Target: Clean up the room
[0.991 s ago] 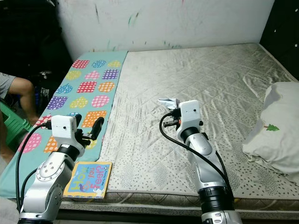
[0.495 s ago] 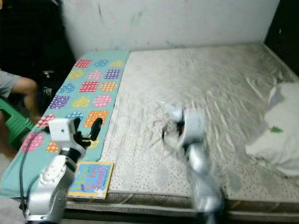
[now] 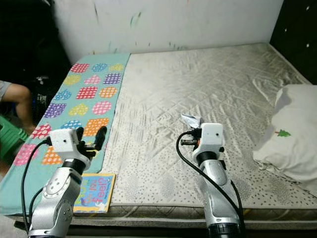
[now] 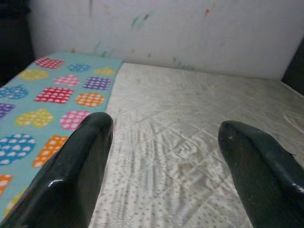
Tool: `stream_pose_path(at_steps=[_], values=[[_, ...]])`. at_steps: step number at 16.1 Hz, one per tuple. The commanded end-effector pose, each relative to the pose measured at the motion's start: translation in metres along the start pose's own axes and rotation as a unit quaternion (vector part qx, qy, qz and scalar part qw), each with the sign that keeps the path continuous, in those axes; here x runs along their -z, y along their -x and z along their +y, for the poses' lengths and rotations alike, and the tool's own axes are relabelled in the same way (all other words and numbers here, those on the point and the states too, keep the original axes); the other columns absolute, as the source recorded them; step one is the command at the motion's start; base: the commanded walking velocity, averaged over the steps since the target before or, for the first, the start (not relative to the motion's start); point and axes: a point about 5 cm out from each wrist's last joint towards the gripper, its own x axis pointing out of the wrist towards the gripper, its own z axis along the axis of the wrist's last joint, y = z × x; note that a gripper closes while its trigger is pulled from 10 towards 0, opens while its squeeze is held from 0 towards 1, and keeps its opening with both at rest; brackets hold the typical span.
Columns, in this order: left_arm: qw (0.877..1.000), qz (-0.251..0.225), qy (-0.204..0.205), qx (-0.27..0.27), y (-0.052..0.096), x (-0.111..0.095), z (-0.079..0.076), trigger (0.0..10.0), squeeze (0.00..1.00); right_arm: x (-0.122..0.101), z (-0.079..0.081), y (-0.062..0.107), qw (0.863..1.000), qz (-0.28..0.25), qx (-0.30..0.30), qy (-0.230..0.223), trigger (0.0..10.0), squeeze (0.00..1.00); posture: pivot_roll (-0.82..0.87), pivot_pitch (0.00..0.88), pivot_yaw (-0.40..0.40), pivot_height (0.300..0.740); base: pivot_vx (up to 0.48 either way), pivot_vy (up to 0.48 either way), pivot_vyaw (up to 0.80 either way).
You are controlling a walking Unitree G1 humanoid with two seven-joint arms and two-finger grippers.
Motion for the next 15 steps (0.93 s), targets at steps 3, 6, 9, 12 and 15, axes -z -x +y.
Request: stream_pose_path(at_steps=[3, 6, 9, 12, 15], values=[[1.0, -0.003, 0.001, -0.009, 0.0046, 0.0001, 0.0018, 10.0, 0.0, 0.0012, 0.0028, 0.0035, 1.0, 0.004, -0.001, -0.002, 10.0, 0.0, -0.19, 0.0, 0.107, 0.74, 0.0, 0.0, -0.46], [1.0, 0.002, 0.007, -0.004, 0.005, 0.0034, -0.0016, 10.0, 0.0, 0.0006, 0.0004, 0.0029, 1.0, 0.002, 0.008, -0.005, 10.0, 0.0, -0.19, 0.0, 0.113, 0.74, 0.0, 0.0, -0.44], [1.0, 0.001, 0.007, -0.001, 0.0029, 0.0022, -0.0023, 10.0, 0.0, -0.0009, 0.0013, 0.0, 1.0, 0.001, 0.006, 0.019, 10.0, 0.0, -0.19, 0.0, 0.114, 0.74, 0.0, 0.0, 0.0], [1.0, -0.001, 0.006, -0.002, 0.0026, 0.0017, -0.0018, 10.0, 0.0, 0.0001, 0.0022, -0.0004, 0.999, -0.01, 0.003, 0.047, 10.0, 0.0, -0.19, 0.0, 0.11, 0.74, 0.0, 0.0, 0.0], [1.0, 0.0, 0.007, -0.004, 0.0032, 0.0024, -0.0023, 10.0, 0.0, -0.0003, 0.0007, -0.0011, 0.999, -0.012, 0.01, 0.043, 10.0, 0.0, -0.19, 0.0, 0.107, 0.74, 0.0, 0.0, 0.0]])
